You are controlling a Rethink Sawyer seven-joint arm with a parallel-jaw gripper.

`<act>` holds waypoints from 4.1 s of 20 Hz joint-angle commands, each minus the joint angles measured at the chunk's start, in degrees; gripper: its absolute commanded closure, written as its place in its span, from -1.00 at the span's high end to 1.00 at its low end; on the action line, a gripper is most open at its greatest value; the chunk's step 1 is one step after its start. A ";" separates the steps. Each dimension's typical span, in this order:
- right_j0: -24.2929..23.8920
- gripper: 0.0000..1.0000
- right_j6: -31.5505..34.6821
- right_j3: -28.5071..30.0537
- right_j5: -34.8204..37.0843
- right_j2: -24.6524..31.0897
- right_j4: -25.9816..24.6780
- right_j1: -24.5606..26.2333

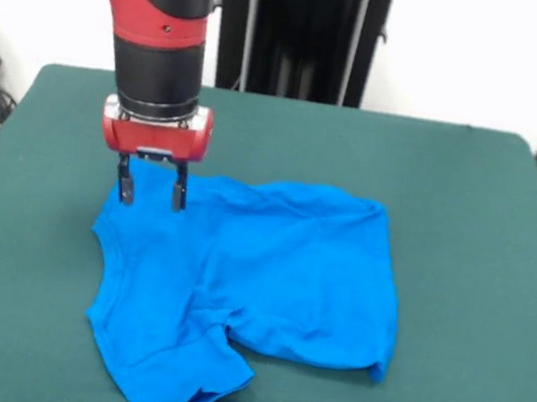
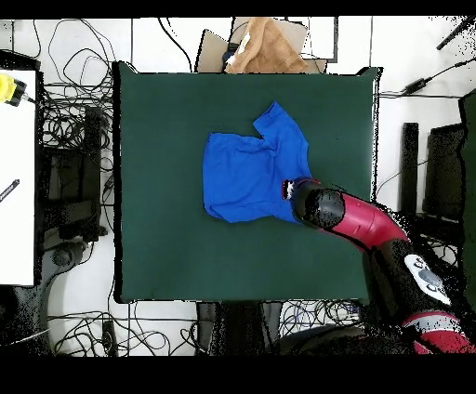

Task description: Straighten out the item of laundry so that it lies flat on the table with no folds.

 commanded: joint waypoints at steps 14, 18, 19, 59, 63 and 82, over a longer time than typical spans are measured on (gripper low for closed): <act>-3.98 1.00 -3.48 -9.57 3.19 9.84 -10.16 12.13; -3.78 1.00 -2.65 -10.70 1.29 10.08 -11.46 13.58; -3.74 1.00 -2.56 -10.94 0.97 10.19 -11.91 13.61; -3.76 1.00 -2.17 -14.95 1.03 11.06 -17.12 15.11; -4.35 1.00 -3.02 -15.05 1.48 11.61 -17.15 15.28; -5.50 -1.00 -6.38 -20.26 7.49 14.43 -18.28 18.06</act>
